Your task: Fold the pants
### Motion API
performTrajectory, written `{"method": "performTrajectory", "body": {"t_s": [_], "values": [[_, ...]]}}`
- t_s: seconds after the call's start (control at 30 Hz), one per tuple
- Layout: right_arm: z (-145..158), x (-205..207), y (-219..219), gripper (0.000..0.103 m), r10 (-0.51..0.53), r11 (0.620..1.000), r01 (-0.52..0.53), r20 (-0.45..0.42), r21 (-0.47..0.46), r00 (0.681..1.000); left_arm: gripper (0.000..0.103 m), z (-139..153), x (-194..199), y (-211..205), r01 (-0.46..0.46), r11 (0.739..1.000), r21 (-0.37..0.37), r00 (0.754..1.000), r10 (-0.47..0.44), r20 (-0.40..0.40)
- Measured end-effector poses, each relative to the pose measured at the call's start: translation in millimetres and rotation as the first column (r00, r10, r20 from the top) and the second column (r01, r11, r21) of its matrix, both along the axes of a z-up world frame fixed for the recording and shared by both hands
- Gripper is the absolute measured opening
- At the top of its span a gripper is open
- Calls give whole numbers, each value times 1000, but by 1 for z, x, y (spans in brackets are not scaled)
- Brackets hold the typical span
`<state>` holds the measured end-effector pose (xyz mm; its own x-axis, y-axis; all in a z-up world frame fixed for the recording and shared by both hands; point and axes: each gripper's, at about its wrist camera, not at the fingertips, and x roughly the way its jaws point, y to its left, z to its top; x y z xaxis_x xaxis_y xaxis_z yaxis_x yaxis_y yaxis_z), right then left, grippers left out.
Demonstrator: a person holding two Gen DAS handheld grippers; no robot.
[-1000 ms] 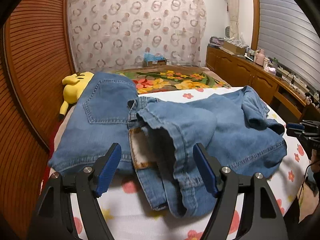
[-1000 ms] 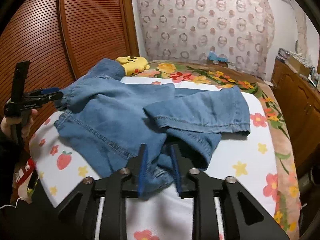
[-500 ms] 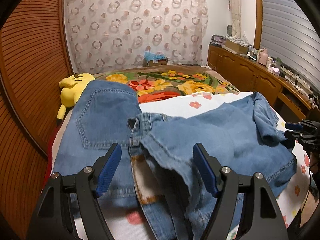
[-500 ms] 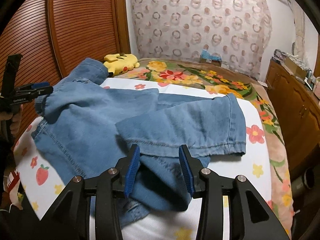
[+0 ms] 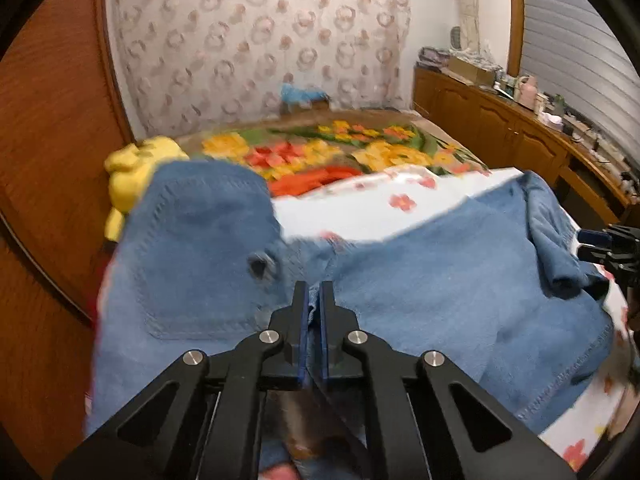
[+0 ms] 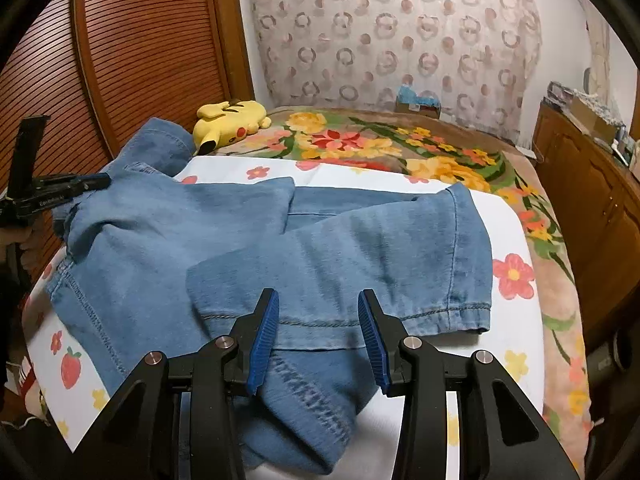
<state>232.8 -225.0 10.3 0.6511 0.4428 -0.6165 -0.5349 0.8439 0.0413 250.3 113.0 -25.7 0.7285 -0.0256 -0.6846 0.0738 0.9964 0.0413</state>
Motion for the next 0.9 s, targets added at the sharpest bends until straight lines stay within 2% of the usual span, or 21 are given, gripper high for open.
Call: {"method": "performTrajectory", "body": {"t_s": [0.13,0.37,0.6,0.67,0.9], "values": [[-1,7,-7,43,-11,1000,12,-12,21,1000,5,11,11,17,-49,999,6,999,49,3],[-3,4,-20,43,-31,999,32,-19,40,999,7,13,15,14,-51,999,5,999,51,1],[-3,-6,-18,43,-17,999,18,-21,34,1000,68,23,3,1,-20,999,-30,999,21,36],[-2,-7,-14,43,-4,999,4,-21,36,1000,76,24,0,-5,-5,999,-51,999,7,40],[-1,-13,12,44,68,997,-68,-8,25,998,76,16,-11,-29,38,996,-76,999,-36,26]]}}
